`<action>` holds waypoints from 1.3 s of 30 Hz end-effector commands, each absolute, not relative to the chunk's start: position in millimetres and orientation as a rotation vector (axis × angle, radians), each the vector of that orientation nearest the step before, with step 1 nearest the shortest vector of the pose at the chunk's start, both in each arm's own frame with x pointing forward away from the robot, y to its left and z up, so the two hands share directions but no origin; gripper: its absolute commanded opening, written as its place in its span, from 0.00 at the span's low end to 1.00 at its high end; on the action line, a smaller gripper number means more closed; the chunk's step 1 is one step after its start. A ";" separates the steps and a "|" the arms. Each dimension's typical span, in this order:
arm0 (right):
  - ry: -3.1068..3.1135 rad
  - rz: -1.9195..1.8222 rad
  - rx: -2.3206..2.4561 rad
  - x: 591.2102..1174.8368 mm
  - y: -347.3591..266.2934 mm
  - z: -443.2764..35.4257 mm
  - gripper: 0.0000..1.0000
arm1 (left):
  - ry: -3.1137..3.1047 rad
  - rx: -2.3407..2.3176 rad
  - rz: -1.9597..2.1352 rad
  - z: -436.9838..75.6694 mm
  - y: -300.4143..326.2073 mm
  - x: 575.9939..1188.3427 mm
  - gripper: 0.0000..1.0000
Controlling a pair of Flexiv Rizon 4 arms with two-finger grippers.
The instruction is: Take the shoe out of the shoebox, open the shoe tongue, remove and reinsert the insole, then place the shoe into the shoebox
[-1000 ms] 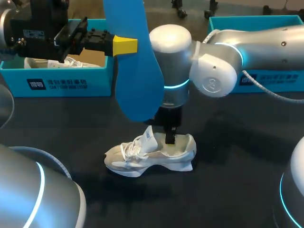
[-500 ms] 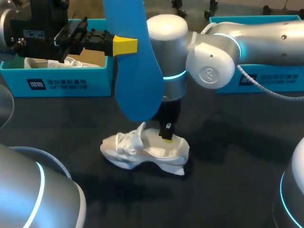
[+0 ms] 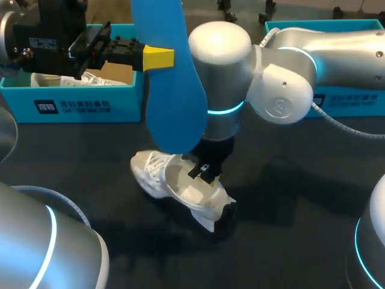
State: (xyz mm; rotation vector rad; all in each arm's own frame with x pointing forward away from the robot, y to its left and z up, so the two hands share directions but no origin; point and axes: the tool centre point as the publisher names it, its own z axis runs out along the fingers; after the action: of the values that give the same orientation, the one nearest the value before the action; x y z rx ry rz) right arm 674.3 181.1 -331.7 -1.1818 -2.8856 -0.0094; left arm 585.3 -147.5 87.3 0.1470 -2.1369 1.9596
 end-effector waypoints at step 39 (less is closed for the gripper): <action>-2.115 -0.433 -2.161 658.3 154.4 -364.3 0.00 | -2.135 0.142 1.959 87.2 -149.7 587.5 0.00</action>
State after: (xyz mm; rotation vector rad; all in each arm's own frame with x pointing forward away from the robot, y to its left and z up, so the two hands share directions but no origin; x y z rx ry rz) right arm 656.4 157.6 -353.7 -2.1937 -2.1426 -0.3929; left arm 585.3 -147.5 87.3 0.1472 -2.1369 1.9596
